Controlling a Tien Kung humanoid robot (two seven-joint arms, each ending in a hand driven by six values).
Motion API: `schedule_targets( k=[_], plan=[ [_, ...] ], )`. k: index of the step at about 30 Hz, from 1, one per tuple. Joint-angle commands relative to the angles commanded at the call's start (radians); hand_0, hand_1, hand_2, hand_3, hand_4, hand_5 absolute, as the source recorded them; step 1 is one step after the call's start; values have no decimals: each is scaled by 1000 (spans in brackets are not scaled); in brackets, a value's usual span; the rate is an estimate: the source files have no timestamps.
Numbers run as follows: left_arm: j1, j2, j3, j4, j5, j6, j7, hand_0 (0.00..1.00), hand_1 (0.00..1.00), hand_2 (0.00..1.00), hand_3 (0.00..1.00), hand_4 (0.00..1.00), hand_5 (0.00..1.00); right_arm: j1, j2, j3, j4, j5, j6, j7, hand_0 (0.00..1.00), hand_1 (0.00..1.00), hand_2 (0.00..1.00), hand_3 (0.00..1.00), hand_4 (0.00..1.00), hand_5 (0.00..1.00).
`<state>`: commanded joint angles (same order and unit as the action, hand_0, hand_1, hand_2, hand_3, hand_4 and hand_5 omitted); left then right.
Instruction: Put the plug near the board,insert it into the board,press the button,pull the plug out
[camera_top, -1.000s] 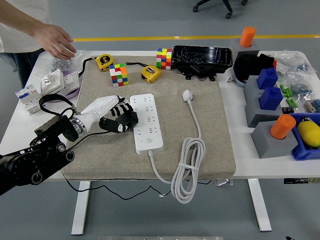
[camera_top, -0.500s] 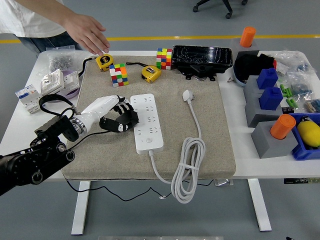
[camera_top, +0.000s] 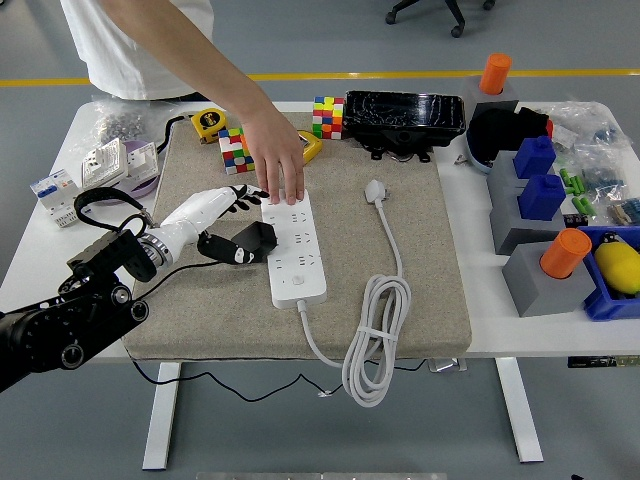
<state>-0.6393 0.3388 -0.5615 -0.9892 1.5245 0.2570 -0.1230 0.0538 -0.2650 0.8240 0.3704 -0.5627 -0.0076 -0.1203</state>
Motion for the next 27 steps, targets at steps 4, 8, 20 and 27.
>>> schedule_targets(
  k=[4,8,20,27],
  plan=[
    [39,3,-56,-51,-22,23,-10,644,705,761,807,998,89,-1,0,-2,0,0,0,0,678,687,694,595,933,528],
    [97,-1,-124,-105,-47,61,-35,615,684,729,782,998,146,-7,1,1,-1,-1,0,0,678,687,695,595,933,528],
    [271,-30,-378,-195,-235,168,-132,476,598,579,611,853,227,-14,6,0,0,-1,-1,-1,678,687,694,595,933,528],
    [321,-11,-486,-224,-292,199,-152,470,583,567,590,835,237,-5,-5,-10,-3,0,-2,-1,679,687,694,595,933,528]
  ],
)
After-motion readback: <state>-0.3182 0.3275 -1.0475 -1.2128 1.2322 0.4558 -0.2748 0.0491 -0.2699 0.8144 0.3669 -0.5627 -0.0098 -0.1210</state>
